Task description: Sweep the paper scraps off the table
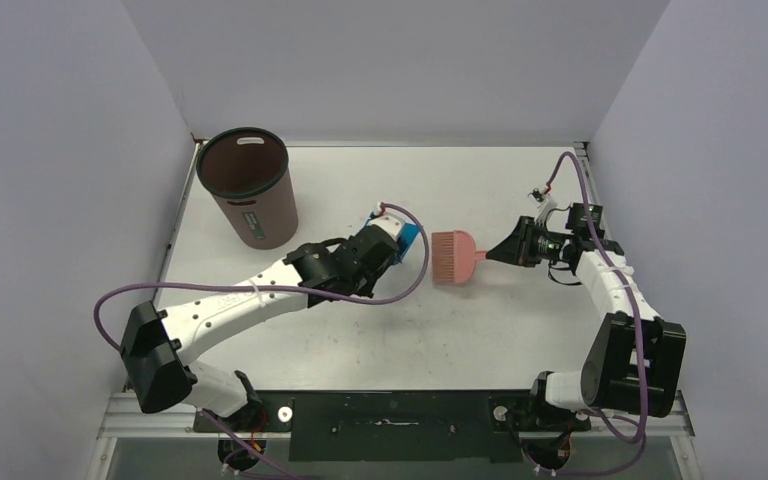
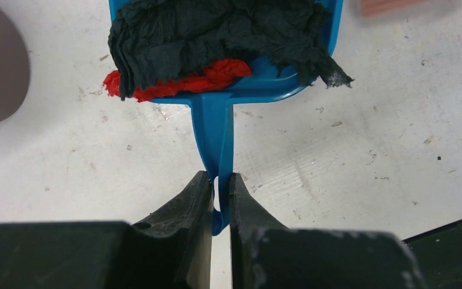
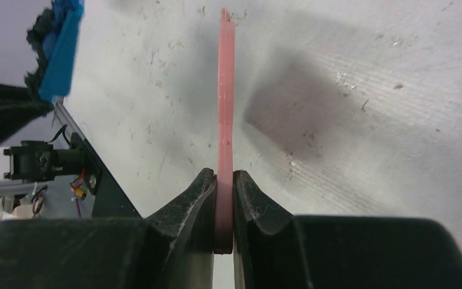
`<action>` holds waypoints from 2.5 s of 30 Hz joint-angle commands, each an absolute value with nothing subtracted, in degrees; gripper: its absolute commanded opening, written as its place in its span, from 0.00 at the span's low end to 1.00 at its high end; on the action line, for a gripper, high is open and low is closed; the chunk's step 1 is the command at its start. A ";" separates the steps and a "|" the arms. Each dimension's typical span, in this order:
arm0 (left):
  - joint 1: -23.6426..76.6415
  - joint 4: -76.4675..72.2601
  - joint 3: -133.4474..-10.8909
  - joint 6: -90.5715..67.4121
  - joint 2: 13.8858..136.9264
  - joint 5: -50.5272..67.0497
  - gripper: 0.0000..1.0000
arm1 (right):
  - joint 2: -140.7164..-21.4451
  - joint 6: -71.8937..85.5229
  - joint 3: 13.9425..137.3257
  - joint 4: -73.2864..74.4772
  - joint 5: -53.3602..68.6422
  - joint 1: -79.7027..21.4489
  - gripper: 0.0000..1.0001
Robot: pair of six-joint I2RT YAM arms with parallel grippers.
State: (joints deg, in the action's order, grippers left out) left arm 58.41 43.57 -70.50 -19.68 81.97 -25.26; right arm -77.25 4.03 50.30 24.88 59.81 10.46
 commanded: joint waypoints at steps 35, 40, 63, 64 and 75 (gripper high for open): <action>-2.41 -2.80 -65.56 -67.08 66.47 31.26 0.00 | -75.65 -5.32 49.92 24.17 67.89 10.46 0.05; -4.21 -36.09 -51.00 -94.68 68.60 35.61 0.00 | -75.39 -5.59 49.94 24.47 67.85 10.46 0.05; 32.03 17.20 -67.23 -38.62 71.89 8.91 0.00 | -74.66 -3.66 49.54 22.61 64.64 10.44 0.05; 34.58 20.54 -68.07 -36.24 73.55 7.00 0.00 | -74.77 -3.84 49.68 22.77 64.16 10.53 0.05; 50.47 40.26 -70.65 -19.42 88.67 -18.82 0.00 | -76.51 -4.37 50.06 23.28 61.89 10.63 0.05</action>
